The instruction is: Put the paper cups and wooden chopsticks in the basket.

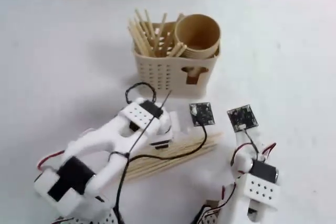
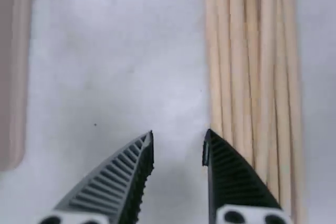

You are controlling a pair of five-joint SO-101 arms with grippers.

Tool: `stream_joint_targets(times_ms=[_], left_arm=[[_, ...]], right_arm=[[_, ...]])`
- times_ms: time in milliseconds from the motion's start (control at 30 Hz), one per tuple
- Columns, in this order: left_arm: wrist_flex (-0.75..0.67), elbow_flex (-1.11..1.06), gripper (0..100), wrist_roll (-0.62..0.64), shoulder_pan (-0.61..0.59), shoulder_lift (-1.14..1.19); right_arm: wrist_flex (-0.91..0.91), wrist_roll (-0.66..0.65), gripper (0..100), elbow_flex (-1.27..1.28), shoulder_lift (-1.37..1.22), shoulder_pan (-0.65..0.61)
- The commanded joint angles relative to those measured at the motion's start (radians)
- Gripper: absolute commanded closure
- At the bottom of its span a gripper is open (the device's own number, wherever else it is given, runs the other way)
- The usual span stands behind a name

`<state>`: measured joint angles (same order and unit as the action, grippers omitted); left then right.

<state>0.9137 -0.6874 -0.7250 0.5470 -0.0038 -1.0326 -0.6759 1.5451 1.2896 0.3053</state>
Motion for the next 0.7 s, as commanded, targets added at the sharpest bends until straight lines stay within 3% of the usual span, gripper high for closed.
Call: stream_joint_targets(times_ms=[0, 233, 433, 667], left_arm=[[0.0, 0.035, 83, -0.005, 0.001, 0.002], [0.16, 0.089, 83, 0.037, -0.001, -0.139], [0.186, 0.066, 82, 0.061, 0.022, -0.189], [0.178, 0.055, 82, 0.127, 0.084, -0.053]], right_arm=[[-0.059, -0.009, 98.1, 0.026, 0.173, 0.008], [-0.12, -0.009, 98.2, 0.078, 0.351, 0.012], [-0.097, -0.011, 98.2, 0.068, 0.294, 0.012], [-0.027, -0.009, 98.2, 0.018, 0.104, 0.013]])
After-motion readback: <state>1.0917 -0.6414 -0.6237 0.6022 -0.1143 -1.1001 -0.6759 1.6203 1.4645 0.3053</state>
